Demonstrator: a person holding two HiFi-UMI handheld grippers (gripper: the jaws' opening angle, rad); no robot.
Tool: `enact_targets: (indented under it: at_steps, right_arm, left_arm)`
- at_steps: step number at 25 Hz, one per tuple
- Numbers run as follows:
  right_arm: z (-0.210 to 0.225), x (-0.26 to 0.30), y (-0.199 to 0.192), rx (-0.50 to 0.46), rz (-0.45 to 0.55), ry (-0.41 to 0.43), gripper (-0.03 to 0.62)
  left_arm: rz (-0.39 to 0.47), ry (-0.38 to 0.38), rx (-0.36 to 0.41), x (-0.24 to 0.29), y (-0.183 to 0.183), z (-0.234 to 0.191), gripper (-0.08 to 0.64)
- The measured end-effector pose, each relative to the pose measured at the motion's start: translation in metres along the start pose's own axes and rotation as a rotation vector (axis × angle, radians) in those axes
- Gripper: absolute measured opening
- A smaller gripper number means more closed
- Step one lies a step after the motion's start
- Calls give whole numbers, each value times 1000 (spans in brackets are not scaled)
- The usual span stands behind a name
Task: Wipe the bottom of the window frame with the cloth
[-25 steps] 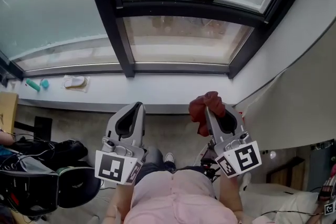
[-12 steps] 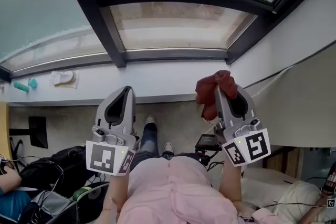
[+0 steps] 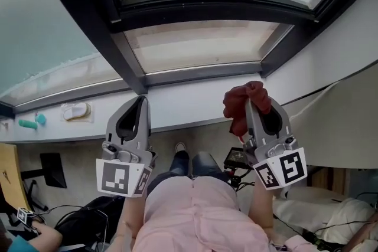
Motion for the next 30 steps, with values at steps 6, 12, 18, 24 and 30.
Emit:
enact_targets:
  at_steps: [6,12,18,24,30]
  right_arm:
    - [10,10,-1,7,-10,-31,67]
    - [22,22,0,9,-8,-3,67]
    - [52,35,9,8,0,27,67]
    - [85,35,20,-6,21,49,67]
    - [109,25,24,-28,37,58,67]
  left_arm:
    - [-16,-15,-18,13,-4,-7,-2]
    - [-10,21,-21,22,-3,-9,-2]
    - [5,33,-21,51,6,6,-2]
    - [32,49,-20,76,13,29,-2]
    - [56,71,-25,88,10,48,-2]
Point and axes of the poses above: the fingertips, and each gripper's own axes: x forward along the fingers, z to its right, y out of its top, the point moved 5 cm from there along -x, backward along the fingers, and after that the axes turned 12 degrees about y, right-handed, at the moved point
